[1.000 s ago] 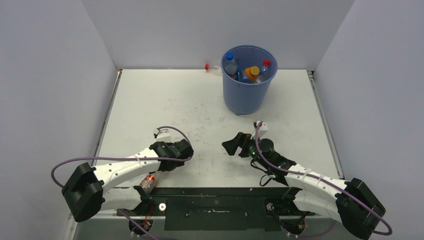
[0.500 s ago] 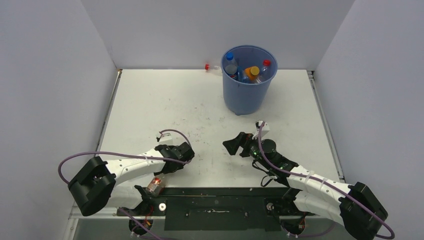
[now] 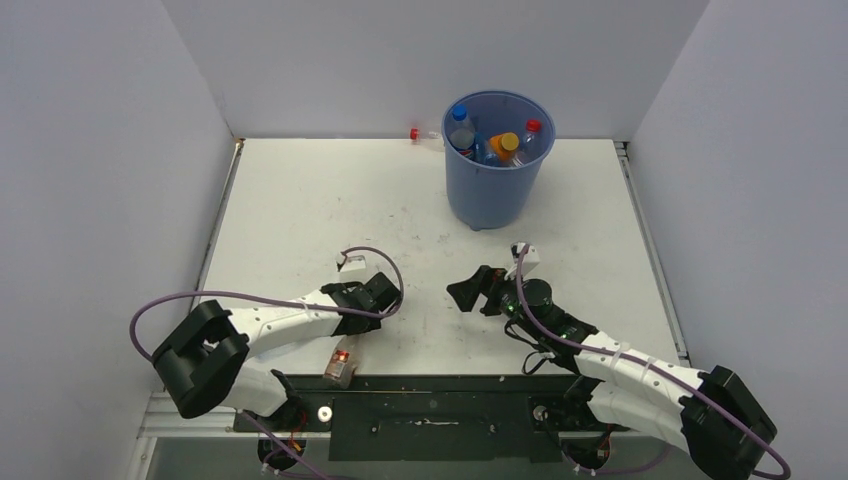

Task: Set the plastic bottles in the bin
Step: Move the plastic bottle to the corner of the board, then pick up the plastic bottle from the corner of the board.

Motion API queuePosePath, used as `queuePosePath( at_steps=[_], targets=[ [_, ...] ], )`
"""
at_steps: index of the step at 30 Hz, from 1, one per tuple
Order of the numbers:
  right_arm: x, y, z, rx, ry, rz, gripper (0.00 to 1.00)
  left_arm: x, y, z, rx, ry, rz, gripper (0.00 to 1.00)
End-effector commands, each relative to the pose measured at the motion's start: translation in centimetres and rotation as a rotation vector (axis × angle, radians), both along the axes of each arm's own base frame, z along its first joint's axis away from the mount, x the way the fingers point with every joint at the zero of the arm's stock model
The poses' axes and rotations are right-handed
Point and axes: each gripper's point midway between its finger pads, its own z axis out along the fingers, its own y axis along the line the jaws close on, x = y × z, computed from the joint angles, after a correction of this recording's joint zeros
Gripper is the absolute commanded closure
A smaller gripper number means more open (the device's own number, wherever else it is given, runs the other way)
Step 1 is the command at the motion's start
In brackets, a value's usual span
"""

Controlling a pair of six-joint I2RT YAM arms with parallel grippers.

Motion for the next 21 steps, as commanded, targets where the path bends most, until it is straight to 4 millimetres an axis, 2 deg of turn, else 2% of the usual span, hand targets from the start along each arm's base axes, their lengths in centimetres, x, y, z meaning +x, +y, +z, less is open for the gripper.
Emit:
queuePosePath(
  at_steps=[1, 5, 8, 9, 12, 15, 18, 21],
  targets=[
    [0.8, -0.5, 2.3, -0.002, -0.069, -0.038, 0.02, 2.5, -3.9, 1.6, -0.108, -0.062, -0.065, 0.77],
    [0.8, -1.1, 2.4, -0.032, -0.078, -0.050, 0.02, 4.0, -5.6, 2.5, -0.161, -0.107, -0.075, 0.77],
    [0.7, -1.7, 2.2, -0.054, -0.080, -0.063, 0.02, 5.5, -6.7, 3.0, -0.215, -0.135, -0.047, 0.69],
    [0.7, -1.9, 2.2, -0.060, -0.080, -0.067, 0.02, 6.0, -7.1, 3.2, -0.238, -0.143, -0.038, 0.63],
    [0.5, -2.2, 2.2, -0.070, -0.077, -0.072, 0.02, 7.3, -7.5, 3.7, -0.250, -0.149, -0.023, 0.27],
    [0.2, -2.6, 2.7, -0.078, -0.081, -0.070, 0.02, 8.0, -6.9, 5.2, -0.188, -0.150, -0.051, 0.02],
    [-0.2, -3.0, 3.1, -0.086, -0.087, -0.069, 0.02, 7.9, -6.1, 6.8, -0.139, -0.143, -0.131, 0.04],
    [-0.6, -3.4, 3.1, -0.095, -0.085, -0.067, 0.02, 6.0, -5.9, 6.9, -0.127, -0.079, -0.247, 0.04]
  ],
)
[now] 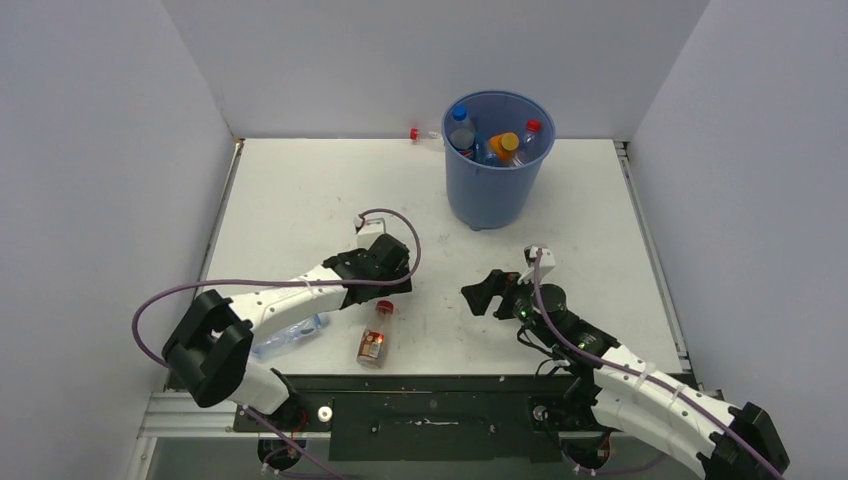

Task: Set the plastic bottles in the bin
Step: Pick up the plastic bottle from the corner of the board.

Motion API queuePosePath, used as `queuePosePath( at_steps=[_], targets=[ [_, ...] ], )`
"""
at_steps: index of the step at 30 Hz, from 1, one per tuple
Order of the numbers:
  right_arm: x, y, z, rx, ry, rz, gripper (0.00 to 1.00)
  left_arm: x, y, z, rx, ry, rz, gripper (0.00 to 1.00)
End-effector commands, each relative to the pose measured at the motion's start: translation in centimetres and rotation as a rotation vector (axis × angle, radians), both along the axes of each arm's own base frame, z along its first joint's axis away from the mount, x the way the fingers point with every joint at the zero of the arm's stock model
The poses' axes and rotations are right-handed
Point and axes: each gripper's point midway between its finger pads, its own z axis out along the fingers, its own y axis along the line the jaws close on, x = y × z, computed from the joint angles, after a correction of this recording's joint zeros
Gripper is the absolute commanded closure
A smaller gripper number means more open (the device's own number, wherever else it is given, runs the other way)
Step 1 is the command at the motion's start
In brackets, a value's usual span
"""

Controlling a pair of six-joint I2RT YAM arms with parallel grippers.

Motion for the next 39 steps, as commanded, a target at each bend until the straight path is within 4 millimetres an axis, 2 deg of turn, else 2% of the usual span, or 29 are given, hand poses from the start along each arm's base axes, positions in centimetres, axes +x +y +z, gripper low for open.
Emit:
queuePosePath(
  at_steps=[1, 3, 6, 12, 17, 21, 25, 27, 30, 32, 34, 36, 39],
  targets=[
    [0.1, -0.4, 2.3, 0.003, -0.047, -0.011, 0.02, -2.3, 0.2, 1.7, 0.034, 0.056, -0.195, 0.04],
    [0.0, -0.4, 2.4, 0.001, -0.046, -0.006, 0.02, -4.8, 0.3, 0.9, 0.070, 0.120, -0.266, 0.04],
    [0.1, -0.3, 2.4, 0.004, -0.052, -0.005, 0.02, -7.2, 1.4, 0.2, 0.158, 0.170, -0.267, 0.04],
    [-0.1, 0.7, 1.5, 0.047, -0.024, 0.022, 0.02, -9.7, 2.1, -2.1, 0.244, 0.274, -0.256, 0.04],
    [-0.4, 1.0, 1.8, 0.060, -0.025, 0.042, 0.02, -11.0, 2.1, -4.4, 0.219, 0.316, -0.261, 0.02],
    [-0.5, 0.8, 1.8, 0.064, -0.029, 0.038, 0.02, -11.6, 1.1, -5.5, 0.152, 0.328, -0.280, 0.15],
    [-0.6, 0.8, 1.6, 0.055, -0.026, 0.043, 0.02, -12.1, -0.1, -6.0, 0.079, 0.314, -0.312, 0.32],
    [-0.7, 0.7, 1.7, 0.053, -0.029, 0.045, 0.02, -12.3, -0.6, -6.1, 0.041, 0.299, -0.328, 0.43],
    [-0.8, 0.6, 2.2, 0.053, -0.042, 0.051, 0.02, -12.1, -1.4, -5.7, -0.023, 0.261, -0.345, 0.70],
    [-0.8, 0.6, 3.3, 0.050, -0.066, 0.058, 0.02, -11.6, -2.3, -4.0, -0.073, 0.203, -0.377, 0.87],
    [-0.8, 0.3, 5.5, 0.039, -0.113, 0.069, 0.02, -10.3, -3.3, -0.1, -0.115, 0.100, -0.421, 0.95],
    [-1.1, -0.5, 7.5, 0.020, -0.156, 0.060, 0.02, -8.6, -3.5, 5.0, -0.117, -0.042, -0.462, 0.98],
    [-1.4, -1.7, 11.9, 0.049, -0.269, 0.041, 0.00, -6.4, -3.7, 13.8, -0.127, -0.295, -0.537, 1.00]
  ],
)
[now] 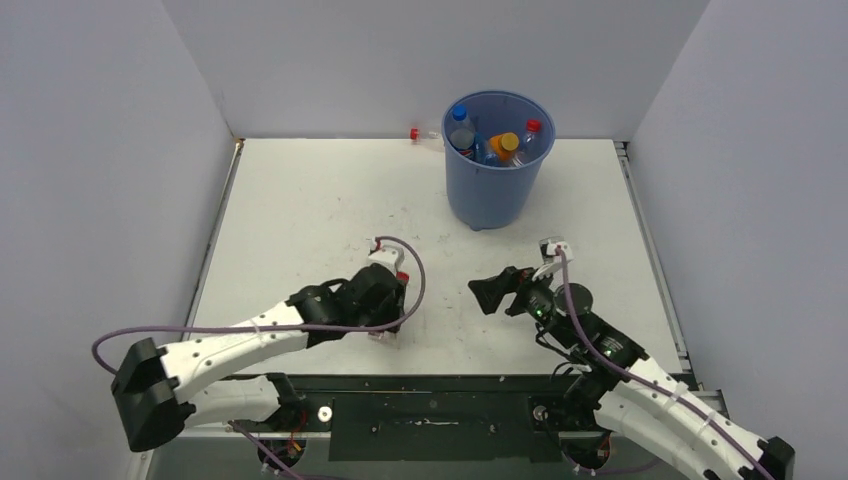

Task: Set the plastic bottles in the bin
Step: Pick up the plastic bottle from the corner of the board.

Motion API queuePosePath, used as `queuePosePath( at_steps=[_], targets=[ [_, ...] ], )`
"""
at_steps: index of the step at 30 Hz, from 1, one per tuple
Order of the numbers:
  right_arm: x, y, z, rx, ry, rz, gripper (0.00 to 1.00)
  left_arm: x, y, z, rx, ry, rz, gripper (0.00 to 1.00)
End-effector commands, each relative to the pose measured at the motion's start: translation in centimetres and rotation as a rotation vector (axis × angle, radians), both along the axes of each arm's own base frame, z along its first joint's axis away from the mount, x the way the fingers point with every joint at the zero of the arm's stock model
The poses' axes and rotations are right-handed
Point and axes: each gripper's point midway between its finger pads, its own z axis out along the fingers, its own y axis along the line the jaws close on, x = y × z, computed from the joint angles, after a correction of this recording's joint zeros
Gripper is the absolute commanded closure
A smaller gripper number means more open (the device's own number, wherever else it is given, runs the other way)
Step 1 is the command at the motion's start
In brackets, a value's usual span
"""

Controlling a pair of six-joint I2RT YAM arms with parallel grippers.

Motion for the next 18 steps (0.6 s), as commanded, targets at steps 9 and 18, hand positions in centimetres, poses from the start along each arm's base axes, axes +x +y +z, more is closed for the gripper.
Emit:
queuePosePath(
  at_steps=[9, 18],
  targets=[
    [-2.4, 0.7, 19.7, 0.176, -0.417, 0.162, 0.10, 3.9, -4.3, 28.6, -0.414, -1.079, -0.463, 1.00],
    [-4.4, 6.6, 26.2, 0.319, -0.505, 0.480, 0.10, 0.7, -5.1, 26.8, -0.618, -1.214, -0.659, 1.00]
  ],
)
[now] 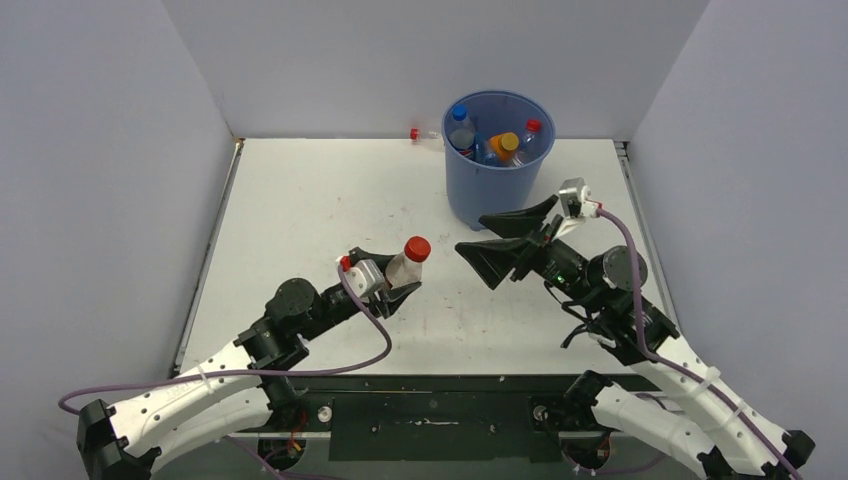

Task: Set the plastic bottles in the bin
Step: Pick up the plastic bottle from the corner of the board, then place the plastic bottle in the trash bin.

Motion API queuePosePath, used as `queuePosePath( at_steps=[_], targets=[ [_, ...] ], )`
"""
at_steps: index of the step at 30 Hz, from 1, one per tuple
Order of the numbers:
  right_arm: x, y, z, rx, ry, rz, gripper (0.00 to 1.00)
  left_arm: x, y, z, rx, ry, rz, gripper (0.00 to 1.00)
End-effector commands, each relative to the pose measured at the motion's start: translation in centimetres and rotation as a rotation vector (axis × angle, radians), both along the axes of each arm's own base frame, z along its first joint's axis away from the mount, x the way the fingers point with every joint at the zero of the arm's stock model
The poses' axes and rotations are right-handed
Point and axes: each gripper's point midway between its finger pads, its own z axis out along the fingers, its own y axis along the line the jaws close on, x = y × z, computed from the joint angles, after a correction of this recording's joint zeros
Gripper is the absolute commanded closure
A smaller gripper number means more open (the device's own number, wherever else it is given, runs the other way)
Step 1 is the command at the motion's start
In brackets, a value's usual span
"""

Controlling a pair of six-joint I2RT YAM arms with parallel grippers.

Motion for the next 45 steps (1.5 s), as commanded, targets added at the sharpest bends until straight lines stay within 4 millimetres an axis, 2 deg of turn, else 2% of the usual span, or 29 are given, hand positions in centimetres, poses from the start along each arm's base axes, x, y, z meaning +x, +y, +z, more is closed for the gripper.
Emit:
queuePosePath(
  at_steps=[1, 5, 9, 17, 20, 23, 28, 29, 30, 31, 32, 33, 35, 36, 38, 41, 45],
  targets=[
    [-1.7, 3.4, 3.0, 0.032, -0.091, 0.210, 0.10, -1.8, 0.0, 3.8, -0.171, -0.117, -0.138, 1.00],
    [-1.8, 5.8, 2.5, 0.023, -0.078, 0.278, 0.10, -2.3, -0.3, 3.6, -0.175, -0.072, -0.174, 1.00],
    [-1.7, 8.0, 1.2, -0.032, -0.060, 0.254, 0.09, -2.0, -0.4, 3.0, -0.154, -0.062, -0.162, 1.00],
    [-0.7, 10.5, -1.0, -0.130, -0.017, 0.170, 0.00, -1.7, -0.6, 2.5, -0.141, -0.043, -0.137, 1.00],
    [0.1, 10.4, -1.7, -0.141, 0.003, 0.123, 0.13, -1.8, -0.7, 2.3, -0.137, -0.044, -0.137, 1.00],
    [0.8, 10.3, -2.5, -0.154, 0.022, 0.085, 0.40, -2.0, -0.7, 2.4, -0.139, -0.047, -0.142, 1.00],
    [1.6, 10.9, -4.5, -0.221, 0.058, 0.072, 0.66, -2.1, -0.5, 2.5, -0.137, -0.059, -0.135, 1.00],
    [1.7, 11.0, -4.7, -0.228, 0.061, 0.071, 0.76, -2.1, -0.5, 2.5, -0.136, -0.063, -0.130, 1.00],
    [1.7, 11.0, -4.8, -0.231, 0.063, 0.066, 0.91, -2.0, -0.4, 2.5, -0.138, -0.064, -0.122, 1.00],
    [1.8, 10.9, -4.8, -0.231, 0.064, 0.060, 0.94, -2.0, -0.3, 2.6, -0.141, -0.063, -0.114, 0.94],
    [1.8, 10.7, -4.6, -0.229, 0.063, 0.058, 0.95, -1.8, -0.2, 2.7, -0.145, -0.063, -0.098, 0.80],
    [1.8, 10.6, -4.4, -0.228, 0.059, 0.053, 0.95, -1.7, 0.0, 2.8, -0.150, -0.059, -0.086, 0.63],
    [1.9, 10.1, -3.5, -0.227, 0.044, 0.035, 0.95, -1.4, 0.3, 3.0, -0.167, -0.047, -0.054, 0.17],
    [2.0, 9.7, -3.5, -0.252, 0.043, 0.023, 0.95, -1.2, 0.5, 3.1, -0.178, -0.042, -0.040, 0.01],
    [2.3, 8.8, -2.2, -0.275, 0.017, -0.013, 0.95, -1.0, 0.9, 3.4, -0.191, -0.039, -0.015, 0.04],
    [3.5, 6.2, 1.6, -0.290, -0.044, -0.143, 0.95, -0.5, 1.7, 3.8, -0.214, -0.042, 0.044, 0.04],
    [6.7, 0.6, 7.1, -0.280, -0.128, -0.439, 0.95, 0.5, 3.4, 4.4, -0.250, -0.060, 0.145, 0.04]
  ],
)
